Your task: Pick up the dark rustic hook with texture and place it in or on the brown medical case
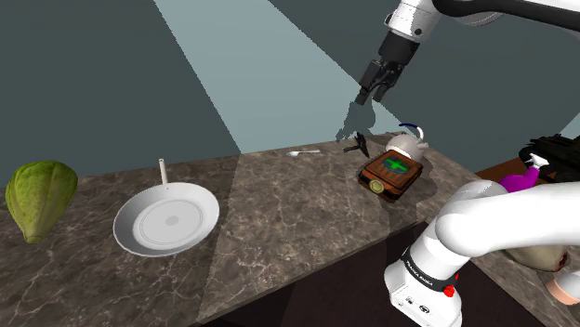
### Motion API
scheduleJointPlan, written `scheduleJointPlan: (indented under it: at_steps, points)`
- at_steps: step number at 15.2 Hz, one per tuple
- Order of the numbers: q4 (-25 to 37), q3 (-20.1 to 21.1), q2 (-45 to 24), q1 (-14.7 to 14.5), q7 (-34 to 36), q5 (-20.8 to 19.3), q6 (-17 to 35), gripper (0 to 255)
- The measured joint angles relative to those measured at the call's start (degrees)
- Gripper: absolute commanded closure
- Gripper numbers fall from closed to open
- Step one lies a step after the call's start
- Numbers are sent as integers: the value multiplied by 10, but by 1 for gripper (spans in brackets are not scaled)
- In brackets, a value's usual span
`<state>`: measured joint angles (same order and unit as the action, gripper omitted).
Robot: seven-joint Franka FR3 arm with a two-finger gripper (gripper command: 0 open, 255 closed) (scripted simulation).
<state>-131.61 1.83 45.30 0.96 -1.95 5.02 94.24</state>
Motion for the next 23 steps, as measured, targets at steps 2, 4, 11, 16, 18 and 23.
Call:
scheduleJointPlan:
  at_steps: [2,4,11,16,18,23]
  points:
    - [-6,-5,-1,0,-9,-4,5,0]
    - [-23,-23,-4,1,-40,-16,18,0]
    - [-68,-94,-54,6,-164,-66,91,0]
    - [-82,-149,-111,12,-257,-100,149,0]
    - [-79,-171,-141,12,-295,-110,173,0]
    - [-67,-224,-224,12,-388,-126,235,0]
